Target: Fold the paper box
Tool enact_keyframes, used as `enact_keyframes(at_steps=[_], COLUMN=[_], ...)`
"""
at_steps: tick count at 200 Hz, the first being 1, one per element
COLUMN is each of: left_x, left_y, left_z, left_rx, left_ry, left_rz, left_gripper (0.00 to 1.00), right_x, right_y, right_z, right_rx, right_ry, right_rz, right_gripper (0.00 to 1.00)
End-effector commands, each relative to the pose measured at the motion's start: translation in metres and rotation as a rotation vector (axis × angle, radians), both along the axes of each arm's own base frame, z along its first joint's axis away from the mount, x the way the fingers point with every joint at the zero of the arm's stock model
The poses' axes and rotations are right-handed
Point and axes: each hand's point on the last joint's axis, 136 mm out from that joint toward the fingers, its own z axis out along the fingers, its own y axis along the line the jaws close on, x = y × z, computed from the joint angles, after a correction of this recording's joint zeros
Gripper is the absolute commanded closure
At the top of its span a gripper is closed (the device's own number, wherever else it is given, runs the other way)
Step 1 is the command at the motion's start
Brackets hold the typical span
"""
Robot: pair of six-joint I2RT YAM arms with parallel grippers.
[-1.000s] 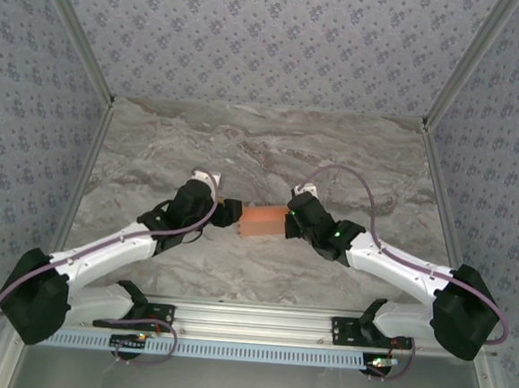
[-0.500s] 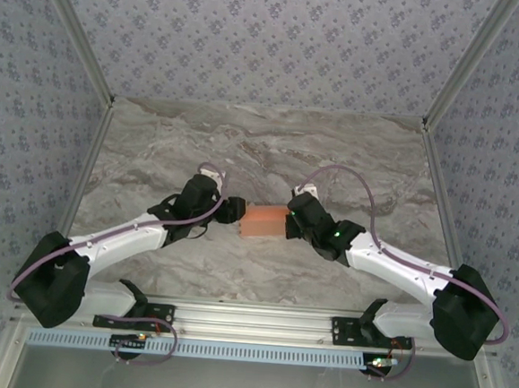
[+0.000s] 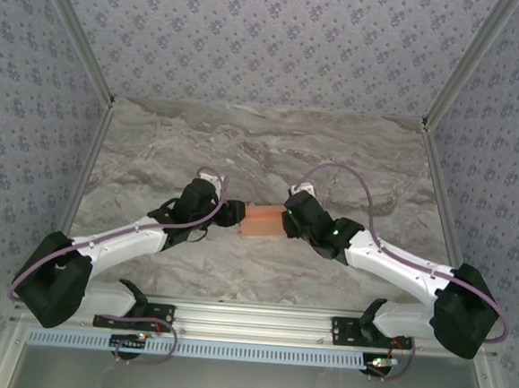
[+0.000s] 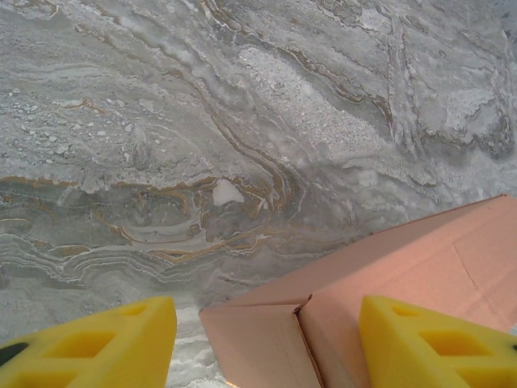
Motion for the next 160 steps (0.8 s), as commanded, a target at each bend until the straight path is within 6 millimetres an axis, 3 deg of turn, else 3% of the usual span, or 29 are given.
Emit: enact_keyframes(at_steps=[1,27,77,121,160], left_x=[-0.013,-0.014,-0.014,-0.014,-0.014], left_y=[0.006,0.008,0.007,0.007,0.008], left_z=[-0.024,-0.025,-0.024,-0.023,-0.023], left_rx=[0.055,0.057,0.054,0.057,0.06], left_ry=[0.068,0.068,0.066,0.064,0.065], left_rz=[-0.016,-0.012,-0.011,-0.011,-0.014], left_gripper=[0.39,0.39,0.4,0.4,0.4], right_x=[-0.005,-0.003,0.017,0.039,0.041], right_y=[0.001,-0.004,-0.005,-0.007,-0.007], right_z=[0.021,0.034,0.042,0.026,0.001], right_rx=[0.015,0.015,0.078,0.095,0.072], right_ry=[-0.028,-0.056,-0.005,0.076,0.152], right_rz=[0.017,0.012,0.032,0.022,0.023], right_gripper=[0.61,0.5,0.46,0.45,0.46])
